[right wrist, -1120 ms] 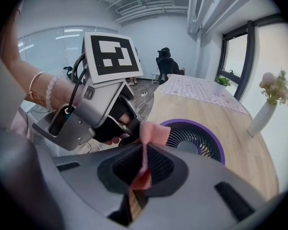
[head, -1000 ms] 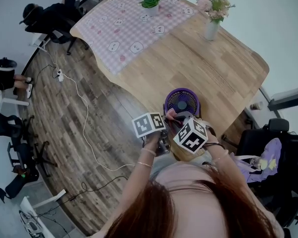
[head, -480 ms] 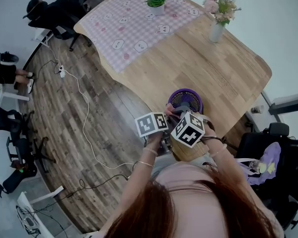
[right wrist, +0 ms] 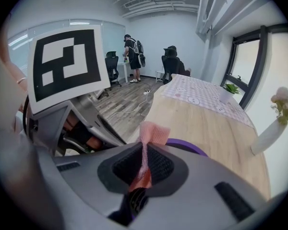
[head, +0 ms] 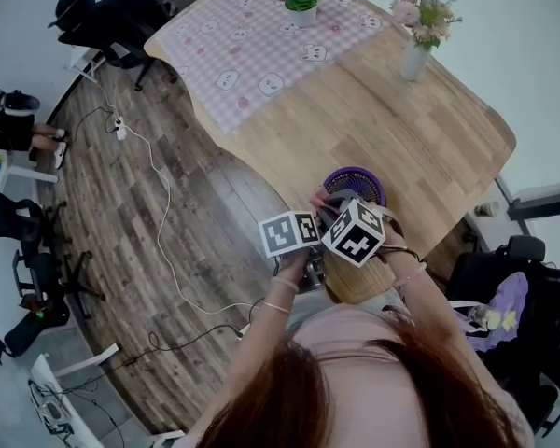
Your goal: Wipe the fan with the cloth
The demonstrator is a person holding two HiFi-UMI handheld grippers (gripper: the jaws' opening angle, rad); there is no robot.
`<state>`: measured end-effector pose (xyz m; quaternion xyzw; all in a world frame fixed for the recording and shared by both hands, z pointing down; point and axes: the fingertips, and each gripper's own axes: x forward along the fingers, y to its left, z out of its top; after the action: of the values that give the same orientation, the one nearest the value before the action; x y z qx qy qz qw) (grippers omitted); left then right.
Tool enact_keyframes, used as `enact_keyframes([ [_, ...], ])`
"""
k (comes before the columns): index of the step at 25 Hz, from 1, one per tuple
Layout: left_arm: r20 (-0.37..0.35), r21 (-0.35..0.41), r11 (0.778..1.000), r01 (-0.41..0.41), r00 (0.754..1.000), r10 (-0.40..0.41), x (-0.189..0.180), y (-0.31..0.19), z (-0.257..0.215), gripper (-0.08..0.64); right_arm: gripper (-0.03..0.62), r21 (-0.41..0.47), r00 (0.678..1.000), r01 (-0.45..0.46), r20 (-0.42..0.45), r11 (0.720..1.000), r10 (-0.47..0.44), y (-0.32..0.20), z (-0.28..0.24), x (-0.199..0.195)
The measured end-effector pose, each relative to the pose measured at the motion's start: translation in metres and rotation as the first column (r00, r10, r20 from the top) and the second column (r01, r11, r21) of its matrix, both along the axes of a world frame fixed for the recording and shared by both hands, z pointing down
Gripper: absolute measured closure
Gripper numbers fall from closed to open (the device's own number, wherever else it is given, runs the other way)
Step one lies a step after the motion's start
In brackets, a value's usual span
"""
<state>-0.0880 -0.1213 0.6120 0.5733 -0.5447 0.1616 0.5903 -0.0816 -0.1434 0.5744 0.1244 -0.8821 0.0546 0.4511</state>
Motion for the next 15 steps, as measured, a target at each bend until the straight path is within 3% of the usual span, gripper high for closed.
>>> enact_keyframes([
  [15,-0.015,-0.008,1.000,-0.010,1.000,0.010,0.005,0.001,0.001,0.511,0.569,0.008,0.997,-0.073,0.015,0.997,0.073,-0.032,0.001,0.000],
])
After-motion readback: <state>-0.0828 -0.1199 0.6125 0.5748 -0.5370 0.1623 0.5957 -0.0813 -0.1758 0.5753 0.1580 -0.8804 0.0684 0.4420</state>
